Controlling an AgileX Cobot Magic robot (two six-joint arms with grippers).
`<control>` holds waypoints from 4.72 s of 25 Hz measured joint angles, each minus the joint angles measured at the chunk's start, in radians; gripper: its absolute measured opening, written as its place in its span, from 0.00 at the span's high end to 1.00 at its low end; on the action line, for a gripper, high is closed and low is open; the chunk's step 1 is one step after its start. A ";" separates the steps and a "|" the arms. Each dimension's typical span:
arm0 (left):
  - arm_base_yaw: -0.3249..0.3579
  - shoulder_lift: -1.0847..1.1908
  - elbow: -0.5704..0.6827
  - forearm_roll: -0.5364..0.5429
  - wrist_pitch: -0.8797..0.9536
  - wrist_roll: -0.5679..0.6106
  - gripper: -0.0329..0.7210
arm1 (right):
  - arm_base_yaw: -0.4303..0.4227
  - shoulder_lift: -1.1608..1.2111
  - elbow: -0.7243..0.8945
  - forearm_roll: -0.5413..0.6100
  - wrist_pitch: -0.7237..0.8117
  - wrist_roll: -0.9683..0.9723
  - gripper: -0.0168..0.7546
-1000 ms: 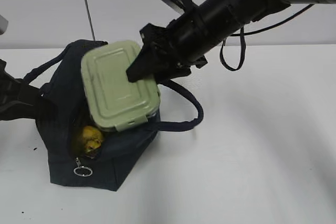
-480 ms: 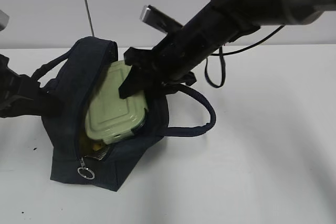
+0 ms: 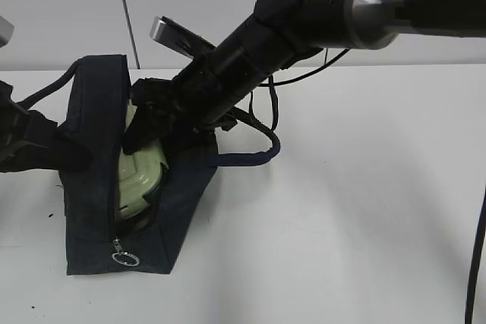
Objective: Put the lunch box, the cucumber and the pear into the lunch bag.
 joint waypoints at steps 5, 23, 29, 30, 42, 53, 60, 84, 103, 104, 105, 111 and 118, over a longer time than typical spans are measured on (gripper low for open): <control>0.000 0.000 0.000 -0.005 0.007 0.000 0.98 | -0.020 -0.003 -0.117 -0.124 0.095 0.007 0.36; -0.002 0.000 0.000 -0.009 0.011 0.001 0.98 | -0.082 -0.040 -0.235 -0.435 0.242 0.182 0.37; -0.003 0.000 0.000 -0.009 0.011 0.001 0.98 | -0.059 0.019 -0.235 -0.428 0.242 0.182 0.43; -0.003 0.000 0.000 -0.009 0.011 0.001 0.98 | -0.059 0.025 -0.235 -0.427 0.242 0.183 0.48; -0.003 0.050 -0.117 0.032 0.096 -0.019 0.98 | -0.063 -0.032 -0.160 -0.296 0.149 0.110 0.97; -0.160 0.290 -0.441 0.111 0.178 -0.106 0.98 | -0.137 -0.401 0.315 -0.243 -0.154 0.000 0.97; -0.259 0.372 -0.479 0.146 0.142 -0.145 0.98 | -0.195 -0.426 0.408 -0.243 -0.183 -0.003 0.97; -0.261 0.169 -0.442 0.171 -0.075 -0.137 0.55 | -0.204 -0.698 0.508 -0.361 -0.261 -0.079 0.34; -0.472 -0.171 0.213 -0.030 -0.724 0.177 0.59 | 0.228 -1.025 1.290 -0.281 -1.039 -0.157 0.34; -0.481 -0.171 0.223 -0.031 -0.737 0.177 0.59 | 0.250 -1.025 1.306 -0.277 -1.061 -0.157 0.34; -0.486 -0.171 0.231 -0.032 -0.747 0.177 0.59 | 0.267 -1.020 1.316 -0.274 -1.086 -0.157 0.34; -0.488 -0.171 0.240 -0.035 -0.769 0.177 0.59 | 0.386 -0.894 1.333 -0.301 -1.235 -0.085 0.34; -0.488 -0.171 0.240 -0.059 -0.770 0.178 0.59 | 0.413 -0.597 1.312 -0.612 -1.470 0.260 0.42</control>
